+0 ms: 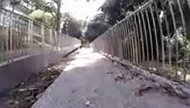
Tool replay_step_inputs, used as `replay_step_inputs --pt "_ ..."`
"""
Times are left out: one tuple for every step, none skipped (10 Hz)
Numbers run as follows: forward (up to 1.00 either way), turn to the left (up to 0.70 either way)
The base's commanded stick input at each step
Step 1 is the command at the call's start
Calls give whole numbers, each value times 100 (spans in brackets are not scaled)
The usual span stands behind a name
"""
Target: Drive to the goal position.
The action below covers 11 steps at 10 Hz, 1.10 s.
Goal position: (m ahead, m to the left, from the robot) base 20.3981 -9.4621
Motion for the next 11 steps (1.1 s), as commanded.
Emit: replay_step_inputs --pt "50 0" --pt "50 0" --pt "50 0" --pt "50 0" --pt "50 0" --pt "50 0" --pt "50 0" --pt "50 0" --pt "50 0" --pt "50 0" --pt "50 0"
